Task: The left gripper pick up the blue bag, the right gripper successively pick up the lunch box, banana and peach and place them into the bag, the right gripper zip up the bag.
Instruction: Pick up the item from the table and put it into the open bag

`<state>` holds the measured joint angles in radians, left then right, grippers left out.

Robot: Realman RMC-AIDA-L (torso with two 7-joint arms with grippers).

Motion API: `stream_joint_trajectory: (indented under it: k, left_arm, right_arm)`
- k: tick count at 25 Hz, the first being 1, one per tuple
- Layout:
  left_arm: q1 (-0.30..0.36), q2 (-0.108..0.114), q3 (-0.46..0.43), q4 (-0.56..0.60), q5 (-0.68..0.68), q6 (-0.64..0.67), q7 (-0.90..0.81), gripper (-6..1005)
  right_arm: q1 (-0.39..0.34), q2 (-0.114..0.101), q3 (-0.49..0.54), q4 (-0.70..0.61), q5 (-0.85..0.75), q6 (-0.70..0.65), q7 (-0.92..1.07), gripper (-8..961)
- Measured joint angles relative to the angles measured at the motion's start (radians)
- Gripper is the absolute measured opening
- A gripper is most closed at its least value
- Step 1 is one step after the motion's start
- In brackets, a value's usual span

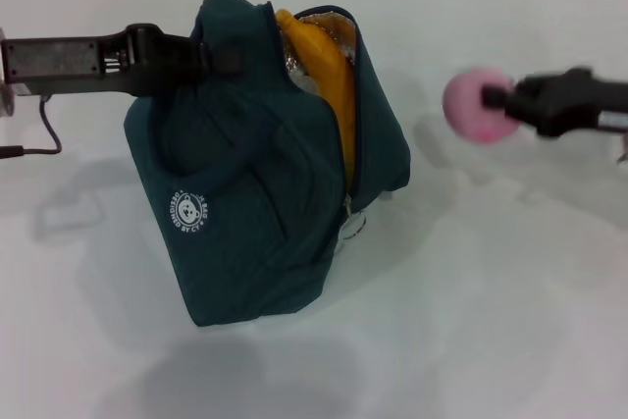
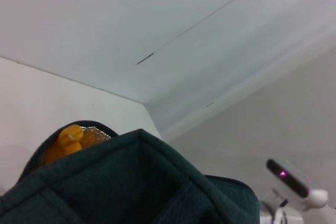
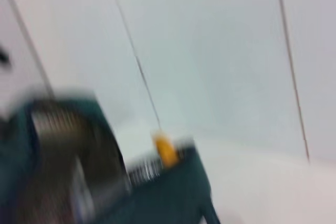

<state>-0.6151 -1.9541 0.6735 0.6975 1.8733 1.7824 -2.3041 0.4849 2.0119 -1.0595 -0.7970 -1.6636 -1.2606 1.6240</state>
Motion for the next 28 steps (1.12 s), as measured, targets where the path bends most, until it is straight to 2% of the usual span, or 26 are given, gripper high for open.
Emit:
stream_joint_trajectory:
  k: [4, 8, 16, 19, 28]
  left_arm:
    - [0.0, 0.0, 0.0, -0.002, 0.0, 0.0, 0.0, 37]
    - [0.0, -0.002, 0.0, -0.003, 0.0, 0.0, 0.0, 37]
    - [0.001, -0.002, -0.002, -0.003, -0.002, -0.001, 0.002, 36]
    - [0.002, -0.002, -0.002, -0.003, -0.003, -0.002, 0.003, 37]
    - [-0.001, -0.001, -0.002, -0.003, -0.004, -0.002, 0.009, 36]
  right_arm:
    - [0.005, -0.002, 0.075, 0.021, 0.125, -0.134, -0.06, 102]
    - [0.064, 0.004, 0.055, 0.039, 0.149, -0.201, -0.09, 73]
    - [0.232, 0.011, -0.051, 0.191, 0.176, -0.184, -0.158, 36]
    - [0.257, 0.011, -0.08, 0.211, 0.176, -0.158, -0.164, 32]
    - [0.295, 0.012, -0.168, 0.226, 0.177, -0.111, -0.134, 104]
